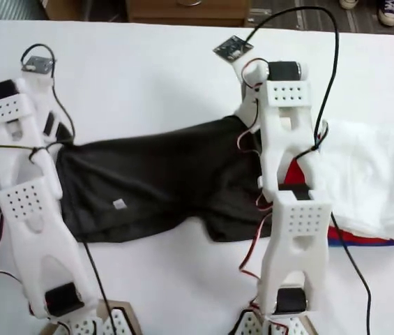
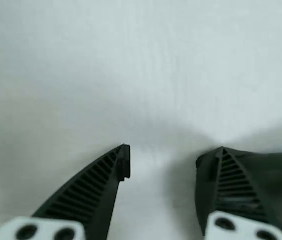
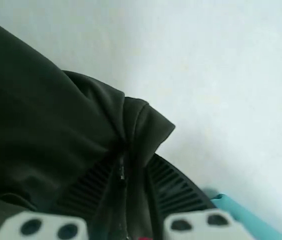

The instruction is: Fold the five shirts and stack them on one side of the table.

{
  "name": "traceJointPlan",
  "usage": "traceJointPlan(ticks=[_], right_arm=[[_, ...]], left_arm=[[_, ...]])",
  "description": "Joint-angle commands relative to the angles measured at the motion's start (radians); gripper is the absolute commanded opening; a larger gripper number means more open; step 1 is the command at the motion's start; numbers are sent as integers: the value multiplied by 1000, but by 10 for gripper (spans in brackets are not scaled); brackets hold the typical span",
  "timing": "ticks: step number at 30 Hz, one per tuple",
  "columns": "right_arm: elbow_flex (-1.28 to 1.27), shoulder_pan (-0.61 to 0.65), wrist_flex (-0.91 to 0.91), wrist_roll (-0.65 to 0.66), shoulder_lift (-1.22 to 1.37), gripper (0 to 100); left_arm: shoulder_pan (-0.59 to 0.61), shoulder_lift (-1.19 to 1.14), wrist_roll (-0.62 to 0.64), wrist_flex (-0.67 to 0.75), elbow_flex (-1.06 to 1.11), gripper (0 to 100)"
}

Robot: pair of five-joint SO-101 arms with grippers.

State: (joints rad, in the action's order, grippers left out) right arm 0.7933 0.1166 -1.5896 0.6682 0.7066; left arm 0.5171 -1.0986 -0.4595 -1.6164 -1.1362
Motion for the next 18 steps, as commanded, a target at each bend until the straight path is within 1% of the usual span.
traceJointPlan(ticks=[1, 4, 7, 9, 11, 14, 18], right_arm=[[15, -41, -7, 2, -16, 20], [15, -58, -4, 3, -12, 20], [15, -42, -19, 5, -19, 23], [21, -19, -48, 5, -45, 61], [26, 5, -81, 5, -87, 129], [12, 28, -113, 20, -177, 210], [-97, 25, -116, 52, -317, 215]], left_arm=[[44, 14, 5, 8, -51, 282], [66, 12, 3, -31, -114, 282], [60, 12, 5, -127, -236, 282], [46, 12, 6, -172, -325, 282], [48, 14, 8, -173, -374, 282], [49, 14, 6, -173, -369, 282], [31, 14, 6, -173, -314, 282]])
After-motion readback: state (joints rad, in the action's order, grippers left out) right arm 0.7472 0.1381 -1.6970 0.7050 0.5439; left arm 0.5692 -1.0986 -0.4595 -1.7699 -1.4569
